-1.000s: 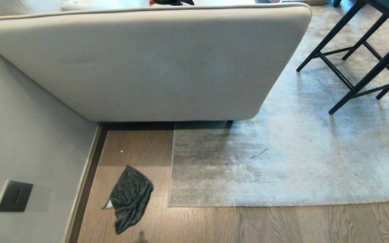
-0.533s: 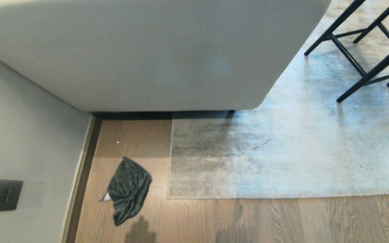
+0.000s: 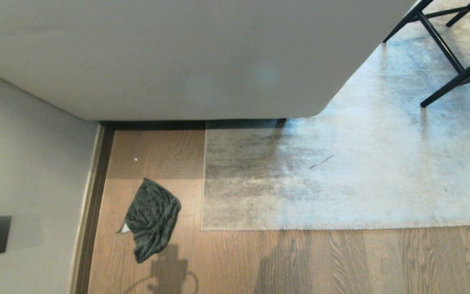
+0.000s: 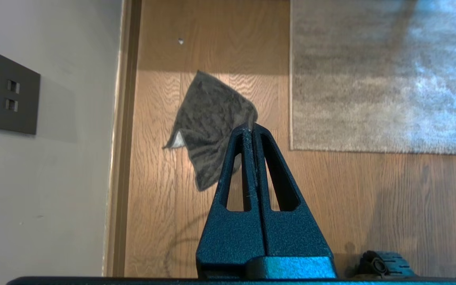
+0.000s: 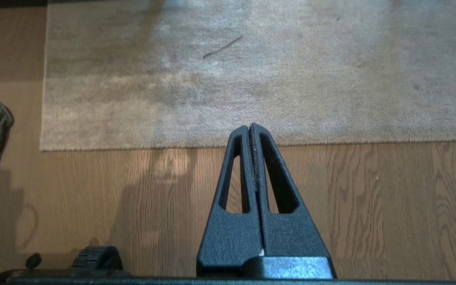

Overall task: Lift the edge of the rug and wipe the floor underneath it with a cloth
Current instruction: Pick up the rag

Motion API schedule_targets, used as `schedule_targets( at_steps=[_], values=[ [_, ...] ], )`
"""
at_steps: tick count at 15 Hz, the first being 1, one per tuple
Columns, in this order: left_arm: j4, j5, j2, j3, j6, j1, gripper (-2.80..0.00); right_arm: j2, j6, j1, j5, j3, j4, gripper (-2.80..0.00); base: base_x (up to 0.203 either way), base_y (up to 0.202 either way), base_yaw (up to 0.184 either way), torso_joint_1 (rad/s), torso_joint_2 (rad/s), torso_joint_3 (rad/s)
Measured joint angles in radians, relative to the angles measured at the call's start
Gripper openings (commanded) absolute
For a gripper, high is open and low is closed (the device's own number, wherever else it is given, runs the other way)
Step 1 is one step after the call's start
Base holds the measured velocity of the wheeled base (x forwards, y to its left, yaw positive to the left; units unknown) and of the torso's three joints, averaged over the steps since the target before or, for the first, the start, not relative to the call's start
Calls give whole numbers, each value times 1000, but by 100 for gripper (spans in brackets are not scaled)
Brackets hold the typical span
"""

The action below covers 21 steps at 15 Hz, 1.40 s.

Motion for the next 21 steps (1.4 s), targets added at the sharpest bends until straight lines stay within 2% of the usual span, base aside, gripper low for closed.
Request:
schedule_targets(
  at_steps=[21],
  values=[
    [0,0,0,0,-2,0,-280,0,0,0,0,0,0,-280,0,0,0,4,1,-196]
  ],
)
